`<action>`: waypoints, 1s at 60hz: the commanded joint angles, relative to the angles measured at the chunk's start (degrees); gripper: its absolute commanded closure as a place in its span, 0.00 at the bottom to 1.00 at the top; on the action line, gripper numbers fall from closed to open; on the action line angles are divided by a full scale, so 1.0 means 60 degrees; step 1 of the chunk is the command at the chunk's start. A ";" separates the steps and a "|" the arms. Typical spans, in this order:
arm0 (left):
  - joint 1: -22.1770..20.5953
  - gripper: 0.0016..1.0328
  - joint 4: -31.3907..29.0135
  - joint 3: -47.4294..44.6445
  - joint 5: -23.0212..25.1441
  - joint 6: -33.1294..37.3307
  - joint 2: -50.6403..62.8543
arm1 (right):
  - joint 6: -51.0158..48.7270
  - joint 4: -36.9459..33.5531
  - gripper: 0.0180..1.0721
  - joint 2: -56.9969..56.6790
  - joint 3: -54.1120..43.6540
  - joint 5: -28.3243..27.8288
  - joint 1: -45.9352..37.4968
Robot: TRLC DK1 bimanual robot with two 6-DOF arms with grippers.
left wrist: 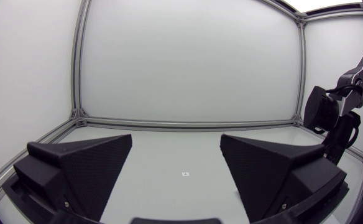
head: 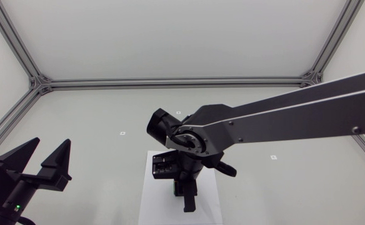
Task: Pick up the orange 2x2 brick with the right arm and stack it on top of the green 2x2 brick in the center
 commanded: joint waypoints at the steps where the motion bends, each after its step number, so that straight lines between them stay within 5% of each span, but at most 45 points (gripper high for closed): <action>1: -0.0041 0.04 -0.0097 -0.0392 -0.0028 -0.0192 -0.0017 | -0.0158 0.0074 0.77 0.0271 0.0005 0.0096 0.0095; 36: -0.0056 0.04 -0.0097 -0.0392 -0.0028 -0.0192 -0.0017 | -0.0114 -0.0351 0.77 0.0783 0.0137 0.0272 0.0169; 60: -0.0041 0.04 -0.0097 -0.0392 -0.0028 -0.0192 -0.0017 | -0.0173 -0.0658 0.78 0.1120 0.0210 -0.0490 -0.0095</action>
